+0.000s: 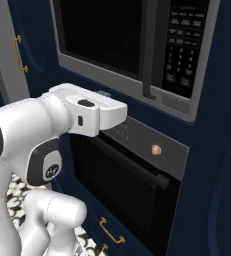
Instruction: Pick the squash from the sink and place it in the bowl. Then pick the bowl and place it in the microwave. Then close the microwave door and press the start button.
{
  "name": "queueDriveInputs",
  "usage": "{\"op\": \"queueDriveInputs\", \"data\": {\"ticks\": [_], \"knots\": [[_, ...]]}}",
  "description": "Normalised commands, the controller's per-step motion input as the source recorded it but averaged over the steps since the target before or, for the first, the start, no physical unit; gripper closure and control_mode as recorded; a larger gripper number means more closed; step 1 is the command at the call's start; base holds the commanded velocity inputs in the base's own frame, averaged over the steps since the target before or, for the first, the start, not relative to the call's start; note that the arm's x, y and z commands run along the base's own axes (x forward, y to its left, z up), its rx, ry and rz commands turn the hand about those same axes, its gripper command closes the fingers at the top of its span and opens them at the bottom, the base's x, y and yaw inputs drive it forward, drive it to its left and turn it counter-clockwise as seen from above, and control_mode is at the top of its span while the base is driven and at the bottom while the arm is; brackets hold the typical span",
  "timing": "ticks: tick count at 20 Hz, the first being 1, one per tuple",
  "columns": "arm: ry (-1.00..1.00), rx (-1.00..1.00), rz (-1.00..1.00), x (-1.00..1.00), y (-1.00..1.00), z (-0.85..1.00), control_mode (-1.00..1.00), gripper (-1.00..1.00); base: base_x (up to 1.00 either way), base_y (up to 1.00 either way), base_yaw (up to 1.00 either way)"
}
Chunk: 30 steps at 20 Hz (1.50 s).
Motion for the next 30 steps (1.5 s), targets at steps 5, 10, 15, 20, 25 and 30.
{"op": "queueDriveInputs", "data": {"ticks": [5,10,15,20,25,30], "knots": [[-0.01,0.00,0.00,-0.29,-0.65,0.00,-1.00,1.00,0.00,0.00,0.00],[0.00,-0.02,-0.01,-0.09,-0.53,0.00,-1.00,1.00,0.00,0.00,0.00],[-0.05,-0.04,-0.01,0.01,-0.43,0.00,-1.00,1.00,0.00,0.00,0.00],[-0.06,-0.04,0.00,0.35,-0.04,0.00,-1.00,1.00,0.00,0.00,0.00],[0.01,0.00,0.04,0.31,-0.07,-0.02,-1.00,1.00,0.00,0.00,0.00],[0.01,0.00,0.03,0.41,-0.13,0.00,-1.00,1.00,0.00,0.00,0.00]]}}
